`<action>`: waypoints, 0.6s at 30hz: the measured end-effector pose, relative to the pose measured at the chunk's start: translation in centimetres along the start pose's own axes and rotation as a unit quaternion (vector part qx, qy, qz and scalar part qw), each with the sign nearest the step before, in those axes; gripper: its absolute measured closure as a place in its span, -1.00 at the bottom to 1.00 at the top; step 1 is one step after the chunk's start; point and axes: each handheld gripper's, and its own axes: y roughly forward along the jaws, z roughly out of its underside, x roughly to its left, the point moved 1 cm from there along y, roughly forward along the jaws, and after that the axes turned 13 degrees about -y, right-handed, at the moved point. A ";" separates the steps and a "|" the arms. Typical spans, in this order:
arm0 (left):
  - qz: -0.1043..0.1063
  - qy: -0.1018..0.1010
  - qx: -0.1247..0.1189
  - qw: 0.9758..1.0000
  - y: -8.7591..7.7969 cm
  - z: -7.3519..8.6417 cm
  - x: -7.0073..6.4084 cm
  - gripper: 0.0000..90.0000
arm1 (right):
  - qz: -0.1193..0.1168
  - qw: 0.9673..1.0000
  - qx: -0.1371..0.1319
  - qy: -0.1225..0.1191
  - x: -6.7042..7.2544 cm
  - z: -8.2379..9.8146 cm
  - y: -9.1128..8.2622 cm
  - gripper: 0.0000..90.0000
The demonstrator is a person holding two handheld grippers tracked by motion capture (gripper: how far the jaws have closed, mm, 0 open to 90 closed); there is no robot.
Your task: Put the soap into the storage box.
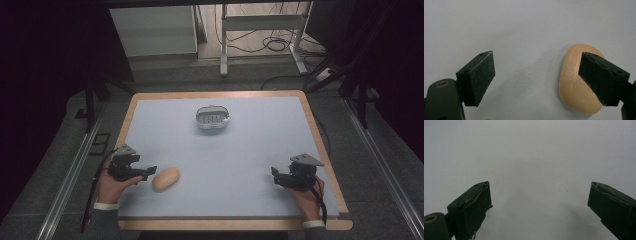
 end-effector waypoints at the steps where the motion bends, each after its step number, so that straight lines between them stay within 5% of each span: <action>1: 0.000 0.000 0.000 1.000 0.0 0.0 0.0 -0.69 | 0.012 1.000 0.001 0.002 0.1 0.0 -0.1 -0.89; 3: 0.000 0.001 0.000 1.000 0.1 0.0 0.0 -0.69 | 0.027 1.000 0.001 -0.006 0.3 -0.1 -0.1 -0.89; 18: -0.021 -0.005 0.001 1.000 -0.4 0.1 0.4 -0.69 | 0.009 1.000 -0.020 -0.011 0.9 0.0 0.1 -0.88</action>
